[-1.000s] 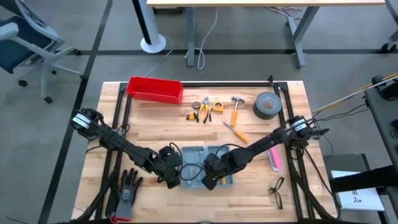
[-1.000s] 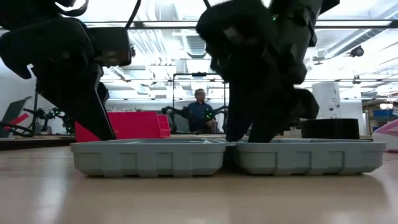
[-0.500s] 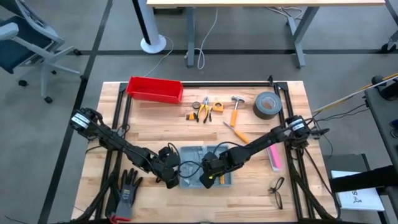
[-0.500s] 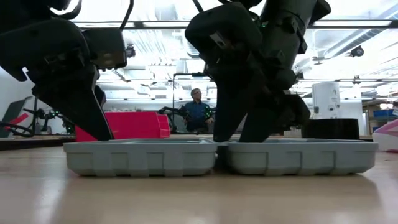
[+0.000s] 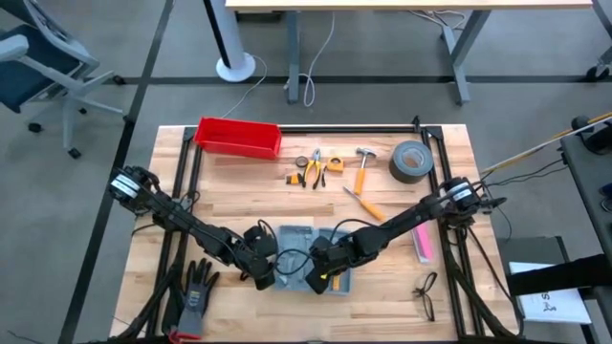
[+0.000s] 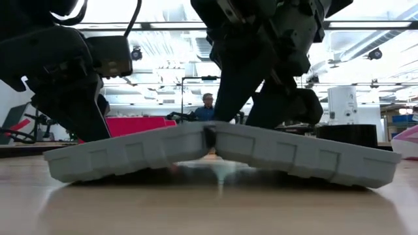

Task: Prefit tool cases
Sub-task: Remove the voltage tester screwdriver from the gray toolbox

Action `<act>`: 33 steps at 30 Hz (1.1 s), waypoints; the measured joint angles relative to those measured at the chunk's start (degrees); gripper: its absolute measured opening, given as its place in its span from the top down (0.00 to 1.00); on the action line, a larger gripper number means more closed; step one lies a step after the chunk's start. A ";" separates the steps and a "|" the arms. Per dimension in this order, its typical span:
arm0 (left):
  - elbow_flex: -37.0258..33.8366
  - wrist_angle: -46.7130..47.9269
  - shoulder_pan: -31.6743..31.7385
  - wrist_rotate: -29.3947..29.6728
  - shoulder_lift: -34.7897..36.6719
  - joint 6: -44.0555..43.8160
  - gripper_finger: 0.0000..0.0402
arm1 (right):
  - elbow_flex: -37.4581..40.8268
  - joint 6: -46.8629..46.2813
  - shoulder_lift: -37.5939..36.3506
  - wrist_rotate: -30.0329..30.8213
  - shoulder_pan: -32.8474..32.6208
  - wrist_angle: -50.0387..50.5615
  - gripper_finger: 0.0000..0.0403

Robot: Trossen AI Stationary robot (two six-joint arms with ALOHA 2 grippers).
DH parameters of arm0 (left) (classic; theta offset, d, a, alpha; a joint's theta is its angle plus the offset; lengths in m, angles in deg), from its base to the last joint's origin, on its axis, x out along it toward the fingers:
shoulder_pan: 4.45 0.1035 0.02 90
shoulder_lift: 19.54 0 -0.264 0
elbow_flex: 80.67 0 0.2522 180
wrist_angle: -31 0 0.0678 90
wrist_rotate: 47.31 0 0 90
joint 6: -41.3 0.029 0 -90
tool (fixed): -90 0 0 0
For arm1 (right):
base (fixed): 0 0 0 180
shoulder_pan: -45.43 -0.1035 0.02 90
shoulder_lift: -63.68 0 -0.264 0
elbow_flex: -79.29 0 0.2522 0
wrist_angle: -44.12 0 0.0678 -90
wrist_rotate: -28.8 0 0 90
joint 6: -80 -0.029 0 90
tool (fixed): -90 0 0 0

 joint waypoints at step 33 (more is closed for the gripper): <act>0.74 -2.02 -0.14 -1.96 0.00 -0.45 0.51 | -4.29 12.85 -0.46 -0.87 3.27 4.79 0.58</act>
